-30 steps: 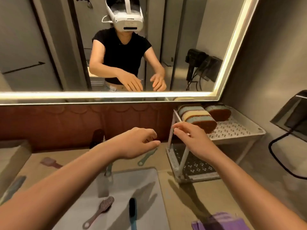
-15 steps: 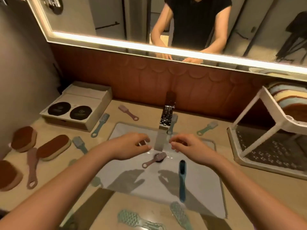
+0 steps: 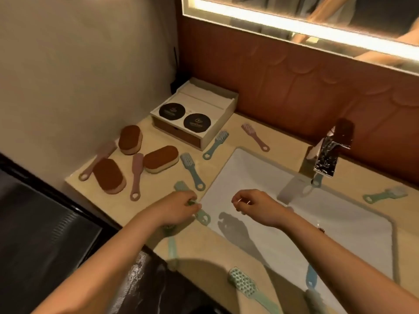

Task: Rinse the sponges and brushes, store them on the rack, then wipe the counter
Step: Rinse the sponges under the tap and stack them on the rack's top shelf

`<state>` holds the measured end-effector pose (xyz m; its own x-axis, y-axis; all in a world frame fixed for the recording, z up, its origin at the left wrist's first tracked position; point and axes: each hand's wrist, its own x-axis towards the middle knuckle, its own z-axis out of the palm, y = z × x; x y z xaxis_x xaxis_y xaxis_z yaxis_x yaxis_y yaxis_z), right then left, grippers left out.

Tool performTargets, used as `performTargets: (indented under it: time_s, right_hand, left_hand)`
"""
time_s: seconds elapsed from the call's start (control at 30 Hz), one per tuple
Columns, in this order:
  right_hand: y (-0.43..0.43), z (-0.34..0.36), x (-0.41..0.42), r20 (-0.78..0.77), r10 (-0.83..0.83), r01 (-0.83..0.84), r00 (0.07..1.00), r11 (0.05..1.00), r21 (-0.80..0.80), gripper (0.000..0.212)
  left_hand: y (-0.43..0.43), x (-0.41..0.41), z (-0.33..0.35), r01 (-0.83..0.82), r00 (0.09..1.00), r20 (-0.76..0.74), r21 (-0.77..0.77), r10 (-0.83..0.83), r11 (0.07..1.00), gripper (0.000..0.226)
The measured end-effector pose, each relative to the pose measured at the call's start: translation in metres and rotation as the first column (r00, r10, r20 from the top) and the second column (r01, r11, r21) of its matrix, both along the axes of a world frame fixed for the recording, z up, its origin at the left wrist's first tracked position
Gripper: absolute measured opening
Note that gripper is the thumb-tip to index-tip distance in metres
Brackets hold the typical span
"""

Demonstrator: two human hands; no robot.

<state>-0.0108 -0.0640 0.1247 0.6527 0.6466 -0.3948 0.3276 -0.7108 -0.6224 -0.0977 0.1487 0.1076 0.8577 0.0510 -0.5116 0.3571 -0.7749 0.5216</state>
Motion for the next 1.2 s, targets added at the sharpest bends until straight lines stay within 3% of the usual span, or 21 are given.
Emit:
performTargets:
  time_s: [0.13,0.27,0.4,0.57,0.67,0.83,0.97,1.03,1.1,1.13,1.2]
  right_hand:
    - [0.04,-0.008,0.006,0.009,0.095,-0.094,0.995,0.993,-0.075,0.022]
    - [0.076,-0.013,0.014,0.023,0.173,-0.168,0.985,0.975,-0.144,0.025]
    - [0.097,-0.018,0.024,0.023,0.225,-0.217,0.974,0.958,-0.187,0.027]
    - [0.108,-0.019,0.034,0.022,0.232,-0.223,0.972,0.952,-0.209,0.026]
    - [0.108,-0.021,0.038,0.021,0.235,-0.225,0.972,0.95,-0.217,0.028]
    - [0.102,-0.019,0.043,0.019,0.229,-0.219,0.973,0.948,-0.229,0.029]
    - [0.102,-0.013,0.046,0.03,0.164,-0.156,0.986,0.971,-0.182,0.034]
    - [0.105,-0.008,0.043,0.007,0.031,-0.03,1.0,0.996,-0.085,0.045]
    - [0.109,-0.001,0.039,-0.204,-0.182,0.204,0.962,0.974,0.093,0.057]
    - [0.112,0.003,0.037,-0.35,-0.259,0.327,0.9,0.932,0.153,0.063]
    - [0.116,0.009,0.035,-0.518,-0.306,0.457,0.799,0.868,0.192,0.067]
  left_hand:
    - [0.037,-0.008,-0.01,-0.143,0.989,0.032,0.048,0.142,0.988,0.042]
    - [0.074,-0.004,-0.018,-0.285,0.951,0.169,0.16,0.258,0.945,0.057]
    - [0.104,0.021,-0.025,-0.344,0.927,0.265,0.324,0.265,0.881,0.076]
    - [0.123,0.058,-0.037,-0.321,0.942,0.242,0.434,0.234,0.842,0.094]
    - [0.126,0.07,-0.043,-0.289,0.954,0.216,0.495,0.206,0.819,0.091]
    - [0.124,0.075,-0.045,-0.276,0.957,0.24,0.567,0.164,0.776,0.068]
    - [0.111,0.066,-0.042,-0.398,0.88,0.431,0.437,0.201,0.807,0.067]
    - [0.101,0.059,-0.034,-0.422,0.83,0.504,0.286,0.239,0.86,0.07]
    - [0.088,0.05,-0.026,-0.372,0.793,0.55,0.097,0.262,0.923,0.072]
    - [0.081,0.044,-0.021,-0.322,0.783,0.569,0.022,0.253,0.946,0.073]
    - [0.07,0.035,-0.015,-0.212,0.776,0.602,-0.032,0.188,0.977,0.074]
